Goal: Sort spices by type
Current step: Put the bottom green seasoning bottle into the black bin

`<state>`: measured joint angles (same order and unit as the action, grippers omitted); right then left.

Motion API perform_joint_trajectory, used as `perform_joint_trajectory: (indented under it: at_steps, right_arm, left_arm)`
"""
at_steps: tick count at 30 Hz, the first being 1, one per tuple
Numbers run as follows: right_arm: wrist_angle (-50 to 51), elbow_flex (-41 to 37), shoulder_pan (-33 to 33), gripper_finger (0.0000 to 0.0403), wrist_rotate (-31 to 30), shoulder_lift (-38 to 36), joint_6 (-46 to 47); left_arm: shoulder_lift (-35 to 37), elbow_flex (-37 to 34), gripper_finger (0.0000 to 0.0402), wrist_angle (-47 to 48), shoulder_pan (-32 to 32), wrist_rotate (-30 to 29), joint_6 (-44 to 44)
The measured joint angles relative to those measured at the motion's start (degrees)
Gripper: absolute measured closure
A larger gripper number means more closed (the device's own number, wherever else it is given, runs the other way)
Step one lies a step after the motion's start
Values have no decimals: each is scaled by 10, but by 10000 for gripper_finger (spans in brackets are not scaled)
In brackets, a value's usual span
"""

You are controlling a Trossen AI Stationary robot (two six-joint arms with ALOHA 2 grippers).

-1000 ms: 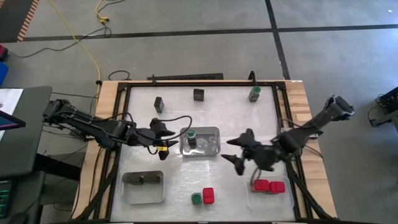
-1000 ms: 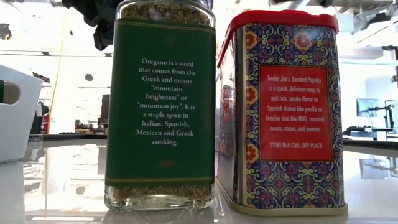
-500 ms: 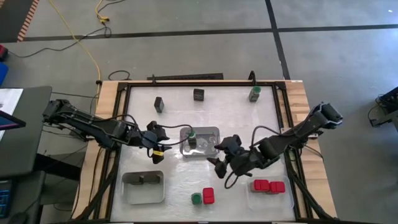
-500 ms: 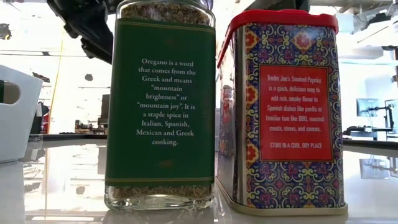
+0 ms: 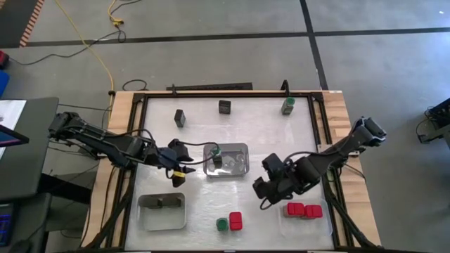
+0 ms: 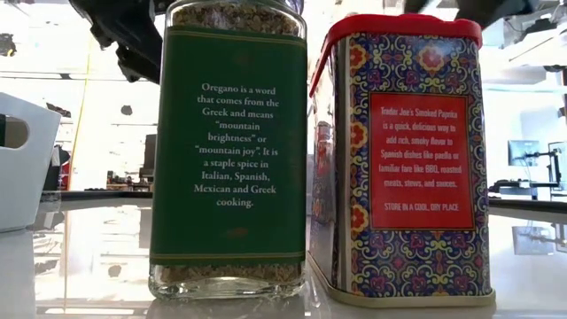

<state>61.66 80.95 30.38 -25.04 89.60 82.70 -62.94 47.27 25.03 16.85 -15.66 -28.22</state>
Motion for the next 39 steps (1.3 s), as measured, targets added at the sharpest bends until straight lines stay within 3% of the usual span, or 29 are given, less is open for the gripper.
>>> perform_joint_trajectory:
  at_steps: [6, 14, 30, 39]
  right_arm:
    - [49, -1, 28, 65, -3, 4, 0]
    - [58, -46, 81, 65, -24, -5, -1]
    - [52, -83, 116, 65, -23, -3, -50]
    - [52, -83, 116, 65, -23, -3, -85]
  left_arm:
    - [-35, 55, 209, -2, 28, -13, -14]
    - [-167, 200, 209, 50, 87, -69, 22]
    - [-422, 543, 209, 237, 137, -25, -25]
    - [-500, 621, 209, 265, 160, -9, -79]
